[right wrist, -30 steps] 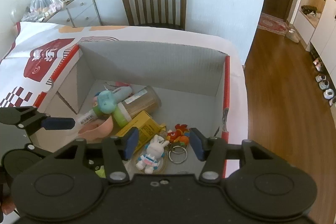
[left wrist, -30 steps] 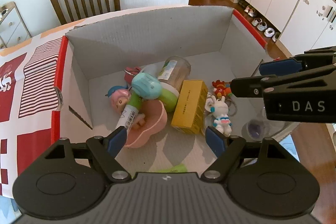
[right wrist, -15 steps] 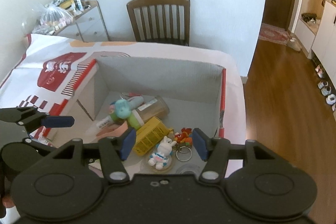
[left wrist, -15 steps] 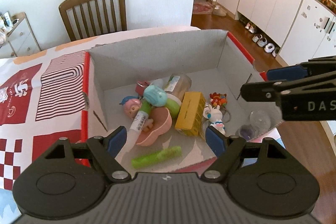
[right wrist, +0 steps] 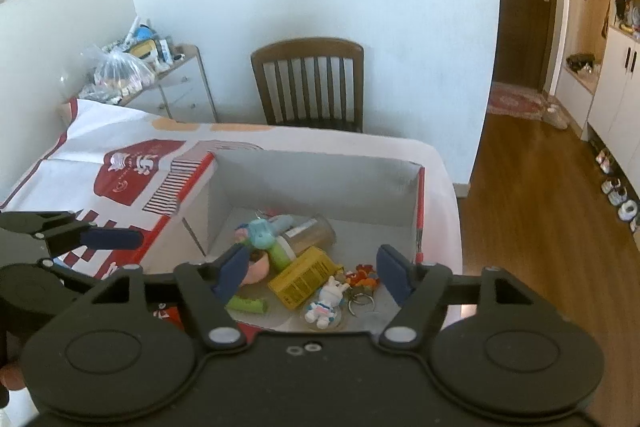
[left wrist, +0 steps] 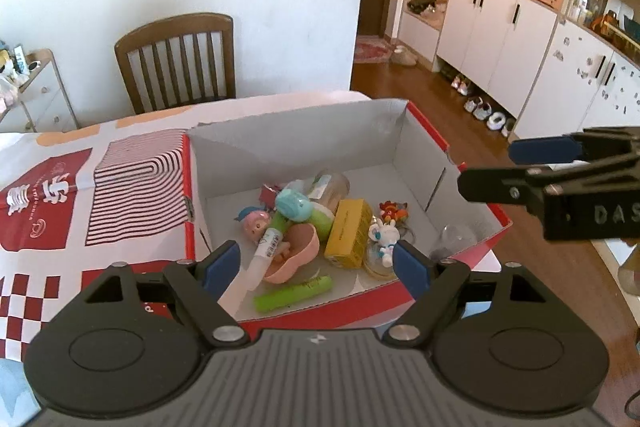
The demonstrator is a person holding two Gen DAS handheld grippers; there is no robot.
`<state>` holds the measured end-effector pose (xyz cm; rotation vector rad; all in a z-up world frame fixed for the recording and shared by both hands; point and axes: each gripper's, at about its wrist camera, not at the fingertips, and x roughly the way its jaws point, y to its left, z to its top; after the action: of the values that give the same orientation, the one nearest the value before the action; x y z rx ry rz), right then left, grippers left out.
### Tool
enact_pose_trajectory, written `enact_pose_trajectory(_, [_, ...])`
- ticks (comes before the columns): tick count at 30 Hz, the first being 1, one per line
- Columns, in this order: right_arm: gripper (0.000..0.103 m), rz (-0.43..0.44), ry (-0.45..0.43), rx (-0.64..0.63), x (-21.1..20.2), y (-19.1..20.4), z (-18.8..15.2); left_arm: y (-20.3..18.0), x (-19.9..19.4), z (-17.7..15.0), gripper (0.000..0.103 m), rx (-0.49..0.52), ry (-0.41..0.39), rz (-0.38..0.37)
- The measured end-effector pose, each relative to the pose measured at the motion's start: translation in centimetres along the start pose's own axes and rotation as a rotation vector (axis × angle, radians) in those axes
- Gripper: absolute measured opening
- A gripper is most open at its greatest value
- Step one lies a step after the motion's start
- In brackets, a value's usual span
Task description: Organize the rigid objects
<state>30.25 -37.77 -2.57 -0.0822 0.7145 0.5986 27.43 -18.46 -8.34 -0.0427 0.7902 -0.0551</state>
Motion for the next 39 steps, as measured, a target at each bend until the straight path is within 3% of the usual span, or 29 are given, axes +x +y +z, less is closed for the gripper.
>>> enact_pose_trajectory(7, [0.092,0.027,-0.082,-0.002,-2.2,1.1,-0.8,0.8,-2.0,-0.1,0.085,-0.040,-0.044,-0.025])
enact_pose_trajectory(12, [0.103,0.008,-0.160,0.015,-3.7,1.4,-1.7,1.0,-3.4,-0.1,0.102,-0.041,-0.088,-0.026])
enact_pose_trajectory(25, [0.103,-0.008,-0.209,0.048,-5.9,2.2,-3.7,0.7,-5.9,-0.9,0.102,-0.024,-0.147,-0.039])
enact_pose_trajectory(39, [0.103,-0.027,-0.209,0.079,-7.0,2.6,-4.4,0.2,-6.9,-1.4,0.102,-0.006,-0.156,-0.030])
